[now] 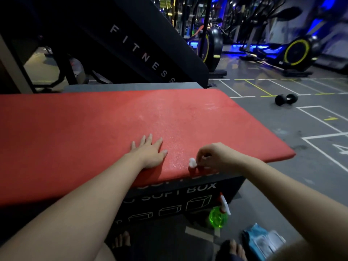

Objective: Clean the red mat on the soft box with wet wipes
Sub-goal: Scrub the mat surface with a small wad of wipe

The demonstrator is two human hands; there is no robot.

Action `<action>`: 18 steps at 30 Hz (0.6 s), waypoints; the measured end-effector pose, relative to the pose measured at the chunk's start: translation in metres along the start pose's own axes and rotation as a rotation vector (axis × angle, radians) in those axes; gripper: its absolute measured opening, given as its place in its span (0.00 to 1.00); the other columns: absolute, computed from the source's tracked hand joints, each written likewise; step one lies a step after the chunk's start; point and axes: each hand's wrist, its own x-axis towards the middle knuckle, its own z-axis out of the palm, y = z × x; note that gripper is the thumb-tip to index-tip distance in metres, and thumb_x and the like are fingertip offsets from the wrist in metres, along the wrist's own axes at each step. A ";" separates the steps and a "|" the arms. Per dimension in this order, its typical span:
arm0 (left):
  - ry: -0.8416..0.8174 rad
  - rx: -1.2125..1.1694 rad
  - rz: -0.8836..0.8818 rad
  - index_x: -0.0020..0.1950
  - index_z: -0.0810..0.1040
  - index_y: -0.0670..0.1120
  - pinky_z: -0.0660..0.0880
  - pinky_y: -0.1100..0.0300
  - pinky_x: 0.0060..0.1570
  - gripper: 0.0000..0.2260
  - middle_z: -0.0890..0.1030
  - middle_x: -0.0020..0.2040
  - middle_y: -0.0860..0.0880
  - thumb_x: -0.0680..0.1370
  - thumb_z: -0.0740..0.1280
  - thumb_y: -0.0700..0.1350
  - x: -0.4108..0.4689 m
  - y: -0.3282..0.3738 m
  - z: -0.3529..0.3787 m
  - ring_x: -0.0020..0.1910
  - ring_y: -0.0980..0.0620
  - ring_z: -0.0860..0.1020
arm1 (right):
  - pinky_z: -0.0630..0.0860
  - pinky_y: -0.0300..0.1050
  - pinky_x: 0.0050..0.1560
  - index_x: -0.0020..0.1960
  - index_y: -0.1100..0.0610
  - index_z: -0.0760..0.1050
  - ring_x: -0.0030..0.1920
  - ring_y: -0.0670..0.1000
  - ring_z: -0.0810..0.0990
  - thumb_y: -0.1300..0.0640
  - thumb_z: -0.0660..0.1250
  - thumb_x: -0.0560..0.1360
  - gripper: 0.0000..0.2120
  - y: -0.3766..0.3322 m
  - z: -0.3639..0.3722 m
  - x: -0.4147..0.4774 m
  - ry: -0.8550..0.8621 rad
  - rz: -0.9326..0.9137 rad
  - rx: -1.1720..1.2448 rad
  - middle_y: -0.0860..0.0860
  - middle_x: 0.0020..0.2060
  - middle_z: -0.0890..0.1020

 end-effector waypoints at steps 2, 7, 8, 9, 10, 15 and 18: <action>-0.003 -0.007 0.000 0.84 0.45 0.58 0.40 0.37 0.78 0.30 0.40 0.84 0.46 0.84 0.50 0.63 0.003 -0.001 -0.001 0.82 0.44 0.40 | 0.72 0.36 0.39 0.47 0.45 0.81 0.40 0.40 0.78 0.53 0.70 0.74 0.03 0.005 -0.011 -0.012 -0.104 -0.036 -0.058 0.41 0.41 0.82; 0.029 -0.044 -0.010 0.84 0.48 0.58 0.41 0.37 0.78 0.29 0.43 0.84 0.46 0.84 0.50 0.64 0.013 0.001 -0.005 0.83 0.44 0.41 | 0.74 0.38 0.39 0.45 0.46 0.80 0.39 0.41 0.79 0.46 0.70 0.74 0.05 0.013 -0.024 -0.014 -0.158 -0.027 0.045 0.45 0.40 0.83; 0.042 -0.041 -0.011 0.84 0.49 0.58 0.42 0.36 0.78 0.29 0.43 0.84 0.46 0.84 0.50 0.64 0.015 0.002 -0.006 0.83 0.44 0.42 | 0.76 0.40 0.40 0.44 0.46 0.79 0.40 0.42 0.80 0.40 0.69 0.73 0.10 0.012 -0.024 -0.008 -0.142 -0.019 0.078 0.45 0.40 0.83; 0.055 -0.036 -0.011 0.84 0.49 0.58 0.42 0.36 0.78 0.29 0.44 0.84 0.45 0.84 0.49 0.64 0.018 0.004 -0.006 0.83 0.44 0.42 | 0.76 0.41 0.40 0.44 0.46 0.78 0.40 0.43 0.79 0.36 0.68 0.71 0.13 0.014 -0.023 0.000 -0.112 -0.011 0.093 0.45 0.41 0.82; 0.069 -0.029 -0.010 0.84 0.50 0.58 0.43 0.36 0.78 0.28 0.44 0.84 0.45 0.84 0.49 0.64 0.022 0.007 -0.006 0.83 0.44 0.43 | 0.75 0.41 0.40 0.43 0.46 0.77 0.41 0.44 0.79 0.35 0.68 0.72 0.14 0.017 -0.020 0.011 -0.066 -0.009 0.085 0.44 0.41 0.81; 0.160 0.002 0.008 0.84 0.52 0.56 0.43 0.40 0.80 0.28 0.47 0.84 0.45 0.85 0.49 0.62 0.040 0.021 -0.007 0.83 0.45 0.45 | 0.70 0.44 0.47 0.50 0.52 0.78 0.49 0.53 0.77 0.53 0.67 0.79 0.04 0.041 -0.010 0.064 0.171 -0.003 0.029 0.49 0.46 0.75; 0.207 -0.021 0.012 0.83 0.53 0.56 0.44 0.41 0.80 0.27 0.49 0.84 0.45 0.85 0.50 0.62 0.052 0.023 -0.012 0.83 0.46 0.47 | 0.72 0.42 0.44 0.49 0.49 0.81 0.46 0.49 0.81 0.53 0.70 0.76 0.03 0.047 -0.024 0.065 0.090 -0.020 0.083 0.46 0.43 0.79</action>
